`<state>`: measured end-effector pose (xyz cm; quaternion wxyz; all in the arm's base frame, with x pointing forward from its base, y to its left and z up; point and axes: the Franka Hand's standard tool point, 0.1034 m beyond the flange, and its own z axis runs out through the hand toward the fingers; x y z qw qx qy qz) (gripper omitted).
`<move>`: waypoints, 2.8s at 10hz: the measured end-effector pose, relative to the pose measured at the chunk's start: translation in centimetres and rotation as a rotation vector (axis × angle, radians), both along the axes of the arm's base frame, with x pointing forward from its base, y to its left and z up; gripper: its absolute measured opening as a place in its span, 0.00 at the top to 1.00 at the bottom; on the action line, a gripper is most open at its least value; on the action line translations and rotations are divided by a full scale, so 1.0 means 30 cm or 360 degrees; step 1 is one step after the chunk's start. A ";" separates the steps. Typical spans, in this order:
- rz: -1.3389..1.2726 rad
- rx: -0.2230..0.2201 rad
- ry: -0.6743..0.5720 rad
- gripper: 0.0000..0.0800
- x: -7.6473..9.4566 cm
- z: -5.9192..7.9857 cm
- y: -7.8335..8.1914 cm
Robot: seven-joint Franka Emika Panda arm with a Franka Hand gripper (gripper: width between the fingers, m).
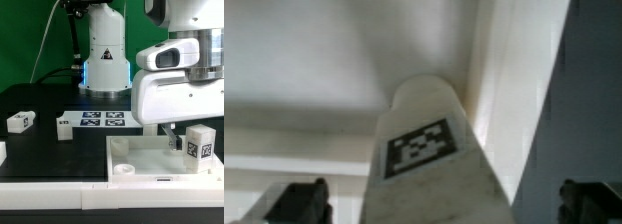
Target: Assemble one leg
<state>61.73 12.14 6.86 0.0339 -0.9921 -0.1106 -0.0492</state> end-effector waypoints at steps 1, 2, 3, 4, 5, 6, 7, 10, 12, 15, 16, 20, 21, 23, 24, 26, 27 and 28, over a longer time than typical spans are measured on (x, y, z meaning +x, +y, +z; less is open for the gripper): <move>0.0010 0.0000 0.0001 0.19 -0.001 -0.003 0.000; 0.0009 -0.0001 0.0003 0.30 -0.002 -0.004 0.000; 0.0009 -0.0001 0.0003 0.47 -0.002 -0.005 0.000; -0.0038 0.0006 0.0017 0.47 -0.005 -0.006 -0.002; -0.0082 0.0011 0.0040 0.64 -0.006 -0.005 -0.007; -0.0245 0.0028 0.0051 0.64 -0.005 -0.004 -0.007; -0.0478 0.0050 0.0071 0.64 -0.007 -0.006 -0.007; -0.1145 0.0113 0.0125 0.64 -0.008 -0.010 -0.013; -0.1558 0.0135 0.0145 0.64 -0.011 -0.013 -0.007; -0.1895 0.0164 0.0169 0.64 -0.011 -0.013 -0.009; -0.1911 0.0166 0.0170 0.64 -0.011 -0.013 -0.009; -0.1563 0.0132 0.0140 0.37 -0.009 -0.011 -0.008; -0.1308 0.0097 0.0117 0.22 -0.007 -0.007 0.001; -0.0974 0.0070 0.0091 0.20 -0.007 -0.004 0.016; -0.0821 0.0057 0.0080 0.19 -0.007 -0.004 0.015; -0.0459 0.0014 0.0053 0.19 -0.007 -0.004 0.014; -0.0255 -0.0008 0.0038 0.19 -0.006 -0.004 0.011; -0.0107 -0.0027 0.0026 0.19 -0.006 -0.004 0.006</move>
Offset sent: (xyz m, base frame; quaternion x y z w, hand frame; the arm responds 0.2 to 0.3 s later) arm 0.0000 0.0000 0.0000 0.0000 0.0000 0.0899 0.9960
